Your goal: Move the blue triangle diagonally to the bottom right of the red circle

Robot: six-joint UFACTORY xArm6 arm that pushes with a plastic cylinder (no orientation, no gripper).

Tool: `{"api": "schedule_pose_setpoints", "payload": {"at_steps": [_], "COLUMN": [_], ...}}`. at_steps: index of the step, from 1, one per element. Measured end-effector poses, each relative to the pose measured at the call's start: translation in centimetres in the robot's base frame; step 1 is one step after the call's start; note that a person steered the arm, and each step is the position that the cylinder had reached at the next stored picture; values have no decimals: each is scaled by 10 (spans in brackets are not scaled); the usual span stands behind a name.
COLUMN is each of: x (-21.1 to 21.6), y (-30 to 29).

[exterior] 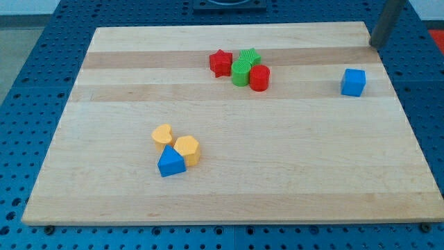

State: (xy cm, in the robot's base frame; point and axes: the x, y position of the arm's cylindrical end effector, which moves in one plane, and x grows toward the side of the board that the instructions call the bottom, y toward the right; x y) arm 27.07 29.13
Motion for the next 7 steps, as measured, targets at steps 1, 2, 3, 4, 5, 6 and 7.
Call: {"api": "schedule_pose_setpoints", "payload": {"at_steps": [1,2,3,4,5,6,7], "x": [37,77,114,129,142,156,158], "y": [-4,-20,-49,-82,-121,-156,-125]}}
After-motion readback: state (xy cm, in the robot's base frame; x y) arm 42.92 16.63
